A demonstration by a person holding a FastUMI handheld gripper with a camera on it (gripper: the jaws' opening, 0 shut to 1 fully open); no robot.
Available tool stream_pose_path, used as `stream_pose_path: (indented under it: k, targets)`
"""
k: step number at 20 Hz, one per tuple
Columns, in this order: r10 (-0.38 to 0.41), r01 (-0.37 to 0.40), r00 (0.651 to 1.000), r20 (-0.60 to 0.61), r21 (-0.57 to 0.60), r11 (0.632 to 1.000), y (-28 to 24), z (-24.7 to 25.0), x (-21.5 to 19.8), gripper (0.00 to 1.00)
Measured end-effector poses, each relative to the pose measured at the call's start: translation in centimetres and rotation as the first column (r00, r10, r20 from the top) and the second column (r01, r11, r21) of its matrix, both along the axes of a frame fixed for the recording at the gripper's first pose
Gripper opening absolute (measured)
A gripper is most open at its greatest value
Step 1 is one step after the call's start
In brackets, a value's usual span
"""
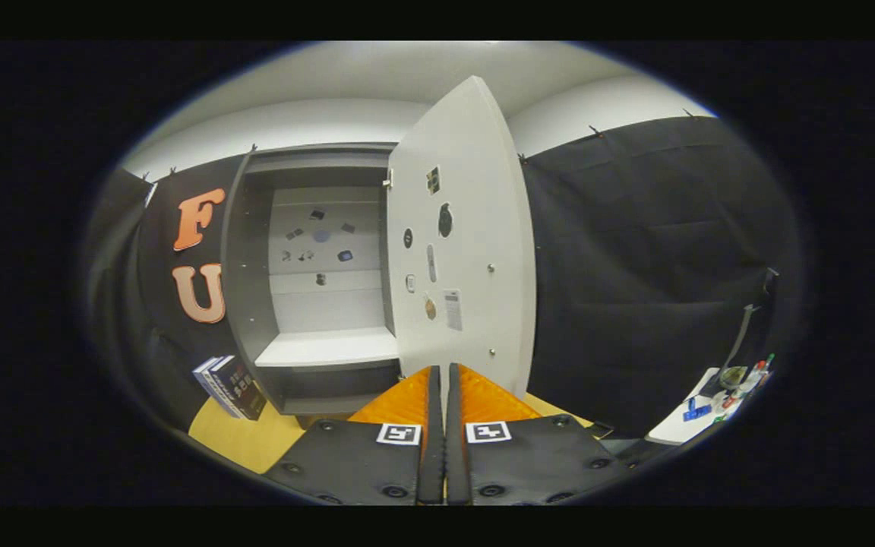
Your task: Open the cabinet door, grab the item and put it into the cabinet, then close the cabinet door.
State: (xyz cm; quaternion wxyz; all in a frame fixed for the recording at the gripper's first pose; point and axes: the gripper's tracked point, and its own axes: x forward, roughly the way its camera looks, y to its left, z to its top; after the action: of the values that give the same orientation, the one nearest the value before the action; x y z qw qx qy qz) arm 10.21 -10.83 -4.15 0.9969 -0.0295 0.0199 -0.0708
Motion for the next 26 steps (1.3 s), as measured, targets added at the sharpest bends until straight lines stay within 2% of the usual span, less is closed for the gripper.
stream_pose_path:
  k: [4, 8, 14, 17, 18, 20, 22, 23, 26]
  targets:
    - [0.08, -0.08, 0.996, -0.023, 0.008, 0.997, 3.7, -3.5, 1.5, 0.08]
    - [0.146, -0.144, 0.988, -0.054, 0.029, 0.989, 8.1, -7.9, 4.1, 0.2]
    - [0.175, -0.169, 0.974, -0.146, 0.049, 0.984, 10.6, -16.0, 7.1, 0.38]
    - [0.174, -0.169, 0.965, -0.197, 0.042, 0.985, 11.1, -20.6, 8.4, 0.55]
    - [0.176, -0.17, 0.961, -0.215, 0.047, 0.984, 11.2, -22.0, 8.7, 0.56]
    - [0.182, -0.173, 0.953, -0.241, 0.055, 0.983, 11.8, -24.6, 9.3, 0.64]
    - [0.18, -0.174, 0.945, -0.272, 0.048, 0.984, 11.9, -27.1, 10.0, 0.83]
    - [0.18, -0.175, 0.941, -0.287, 0.043, 0.984, 11.9, -28.3, 10.4, 0.88]
    - [0.171, -0.173, 0.927, -0.335, 0.023, 0.985, 11.7, -31.8, 11.5, 0.97]
